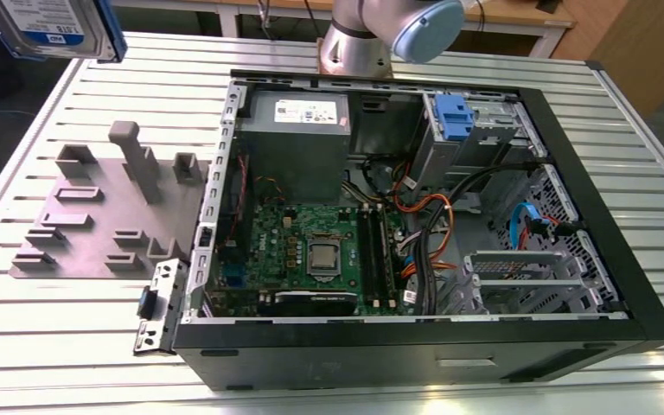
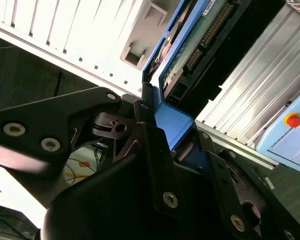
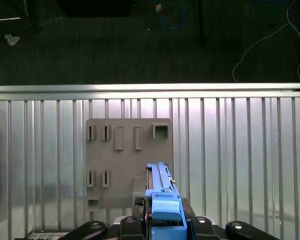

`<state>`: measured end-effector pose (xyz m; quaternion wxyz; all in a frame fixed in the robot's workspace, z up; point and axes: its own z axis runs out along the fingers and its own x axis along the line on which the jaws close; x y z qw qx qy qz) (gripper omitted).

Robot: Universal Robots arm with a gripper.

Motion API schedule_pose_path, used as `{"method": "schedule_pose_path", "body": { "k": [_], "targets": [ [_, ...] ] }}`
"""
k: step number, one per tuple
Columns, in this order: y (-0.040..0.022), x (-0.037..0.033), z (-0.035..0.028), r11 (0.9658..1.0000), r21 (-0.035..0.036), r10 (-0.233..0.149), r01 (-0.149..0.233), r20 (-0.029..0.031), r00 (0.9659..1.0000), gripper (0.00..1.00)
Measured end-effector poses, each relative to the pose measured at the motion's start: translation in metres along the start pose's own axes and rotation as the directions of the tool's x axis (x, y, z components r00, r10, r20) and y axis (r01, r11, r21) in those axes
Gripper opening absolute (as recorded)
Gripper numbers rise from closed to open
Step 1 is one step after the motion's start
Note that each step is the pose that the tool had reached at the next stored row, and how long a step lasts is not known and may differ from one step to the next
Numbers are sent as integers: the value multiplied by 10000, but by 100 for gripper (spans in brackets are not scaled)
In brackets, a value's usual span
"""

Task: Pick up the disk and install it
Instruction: 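Pick up the disk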

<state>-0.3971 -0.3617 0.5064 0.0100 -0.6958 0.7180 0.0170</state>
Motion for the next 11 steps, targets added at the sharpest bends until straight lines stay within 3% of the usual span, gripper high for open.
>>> {"method": "schedule_pose_path", "body": {
  "k": [11],
  "targets": [
    [-281,17,27,10000,0,1,-1,1,10000,37]
  ]
}}
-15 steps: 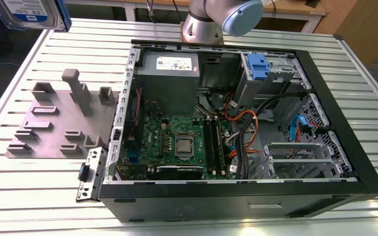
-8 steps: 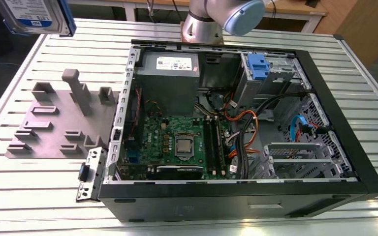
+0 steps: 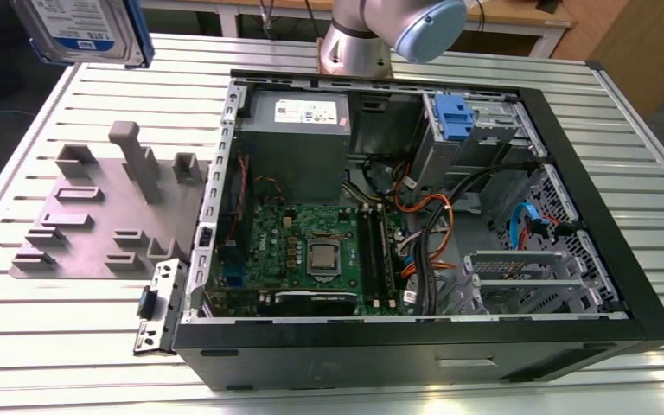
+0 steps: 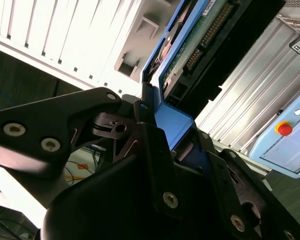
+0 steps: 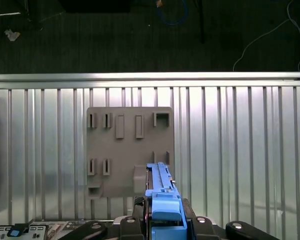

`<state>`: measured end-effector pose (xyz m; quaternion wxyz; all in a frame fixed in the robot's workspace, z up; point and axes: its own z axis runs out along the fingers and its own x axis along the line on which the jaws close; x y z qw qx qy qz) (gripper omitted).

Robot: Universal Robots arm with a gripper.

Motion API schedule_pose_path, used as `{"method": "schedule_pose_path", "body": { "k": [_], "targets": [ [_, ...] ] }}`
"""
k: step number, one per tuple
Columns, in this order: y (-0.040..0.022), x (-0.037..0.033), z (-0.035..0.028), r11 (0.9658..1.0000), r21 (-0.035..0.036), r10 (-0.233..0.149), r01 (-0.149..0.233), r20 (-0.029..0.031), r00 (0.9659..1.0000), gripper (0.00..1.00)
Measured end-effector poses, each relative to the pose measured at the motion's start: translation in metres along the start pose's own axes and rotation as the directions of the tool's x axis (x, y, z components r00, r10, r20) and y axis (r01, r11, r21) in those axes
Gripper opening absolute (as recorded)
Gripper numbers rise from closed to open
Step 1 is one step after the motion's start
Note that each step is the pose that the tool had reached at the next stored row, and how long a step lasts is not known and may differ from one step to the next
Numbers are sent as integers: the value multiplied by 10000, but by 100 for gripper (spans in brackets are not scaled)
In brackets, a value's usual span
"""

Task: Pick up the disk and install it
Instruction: 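Pick up the disk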

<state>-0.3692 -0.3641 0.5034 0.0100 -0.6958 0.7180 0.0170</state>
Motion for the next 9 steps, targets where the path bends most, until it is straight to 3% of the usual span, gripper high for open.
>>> {"method": "schedule_pose_path", "body": {
  "k": [3,9],
  "targets": [
    [-42,1,7,10000,0,-1,1,0,10000,37],
    [-49,2,7,10000,0,0,0,0,10000,37]
  ]
}}
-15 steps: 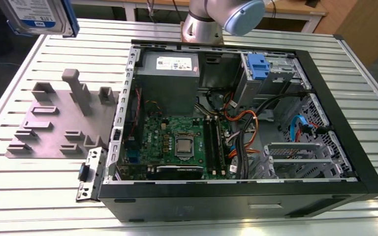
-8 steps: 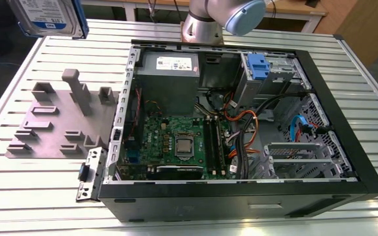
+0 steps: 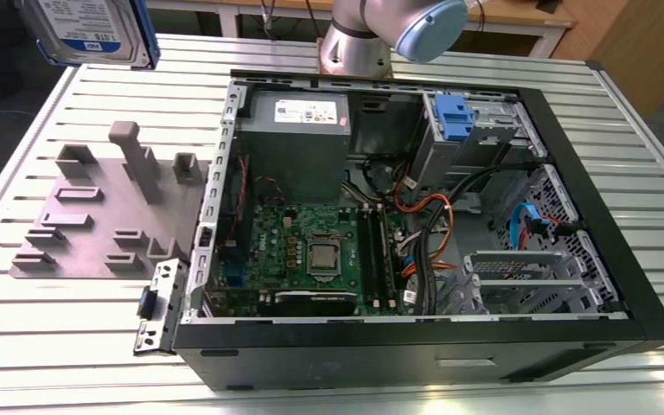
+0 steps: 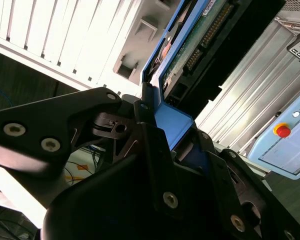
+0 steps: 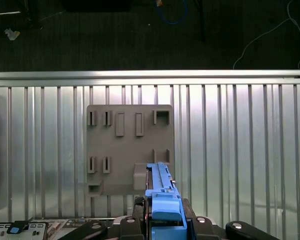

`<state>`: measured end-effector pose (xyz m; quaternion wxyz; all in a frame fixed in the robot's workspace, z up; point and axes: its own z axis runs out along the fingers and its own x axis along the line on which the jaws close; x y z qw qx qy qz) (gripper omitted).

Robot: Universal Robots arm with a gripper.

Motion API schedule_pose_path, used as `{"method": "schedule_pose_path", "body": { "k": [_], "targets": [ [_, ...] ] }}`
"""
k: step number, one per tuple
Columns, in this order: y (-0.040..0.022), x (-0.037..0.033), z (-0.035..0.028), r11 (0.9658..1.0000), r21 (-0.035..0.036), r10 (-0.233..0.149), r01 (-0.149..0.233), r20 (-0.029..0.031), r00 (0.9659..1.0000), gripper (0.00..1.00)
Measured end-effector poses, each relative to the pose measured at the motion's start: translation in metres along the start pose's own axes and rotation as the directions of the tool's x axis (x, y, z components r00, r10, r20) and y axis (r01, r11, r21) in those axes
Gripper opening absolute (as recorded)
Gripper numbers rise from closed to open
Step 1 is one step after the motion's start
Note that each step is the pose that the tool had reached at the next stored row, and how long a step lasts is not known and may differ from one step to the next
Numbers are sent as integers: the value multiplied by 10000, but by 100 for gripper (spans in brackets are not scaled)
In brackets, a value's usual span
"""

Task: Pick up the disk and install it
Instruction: 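Pick up the disk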

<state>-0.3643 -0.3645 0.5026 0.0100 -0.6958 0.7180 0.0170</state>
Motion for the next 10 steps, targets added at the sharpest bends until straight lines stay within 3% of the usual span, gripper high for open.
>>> {"method": "schedule_pose_path", "body": {
  "k": [10],
  "targets": [
    [-18,0,-1,10000,-1,-2,2,0,10000,37]
  ]
}}
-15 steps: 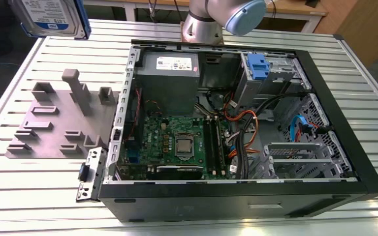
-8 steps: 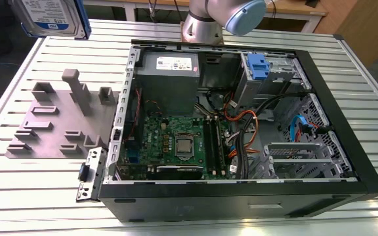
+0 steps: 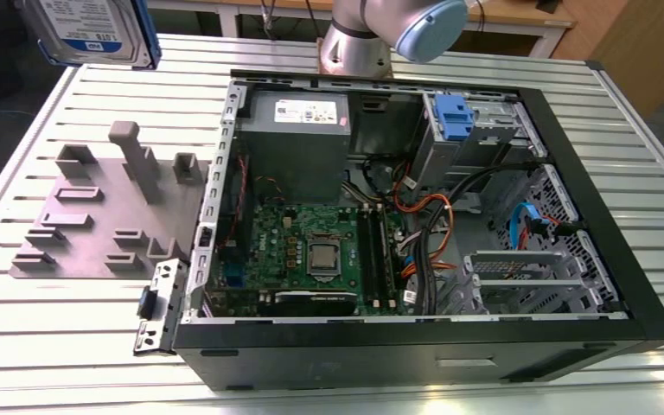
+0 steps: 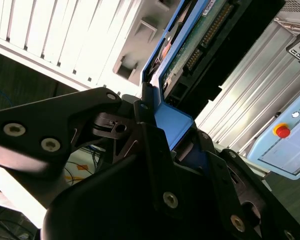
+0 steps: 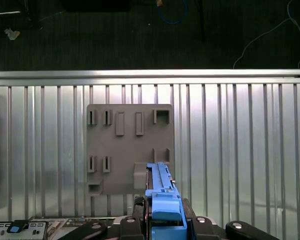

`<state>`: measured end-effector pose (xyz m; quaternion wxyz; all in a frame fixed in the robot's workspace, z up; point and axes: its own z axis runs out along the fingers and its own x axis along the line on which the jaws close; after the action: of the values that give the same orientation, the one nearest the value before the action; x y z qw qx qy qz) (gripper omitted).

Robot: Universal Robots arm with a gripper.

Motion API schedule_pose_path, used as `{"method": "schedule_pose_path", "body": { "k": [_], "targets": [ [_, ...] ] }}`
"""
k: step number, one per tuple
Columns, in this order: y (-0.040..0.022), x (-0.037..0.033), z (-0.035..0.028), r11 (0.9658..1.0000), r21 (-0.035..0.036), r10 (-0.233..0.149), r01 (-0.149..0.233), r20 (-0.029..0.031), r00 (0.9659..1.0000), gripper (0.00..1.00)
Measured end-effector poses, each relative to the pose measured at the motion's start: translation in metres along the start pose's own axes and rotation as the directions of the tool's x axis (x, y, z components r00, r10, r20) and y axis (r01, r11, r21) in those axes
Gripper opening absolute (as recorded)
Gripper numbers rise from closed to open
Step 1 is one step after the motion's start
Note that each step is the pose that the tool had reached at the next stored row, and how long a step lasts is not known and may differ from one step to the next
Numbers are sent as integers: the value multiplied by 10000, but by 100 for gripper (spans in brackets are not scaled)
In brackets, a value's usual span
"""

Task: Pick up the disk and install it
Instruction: 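Pick up the disk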

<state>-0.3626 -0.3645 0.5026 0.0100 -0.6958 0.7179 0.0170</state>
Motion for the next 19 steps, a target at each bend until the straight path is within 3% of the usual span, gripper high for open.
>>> {"method": "schedule_pose_path", "body": {
  "k": [5,16,19],
  "targets": [
    [-58,-2,1,10000,2,1,-1,1,10000,37],
    [-66,27,3,10000,1,1,-1,0,10000,37],
    [-93,30,5,10000,1,1,-1,0,10000,37]
  ]
}}
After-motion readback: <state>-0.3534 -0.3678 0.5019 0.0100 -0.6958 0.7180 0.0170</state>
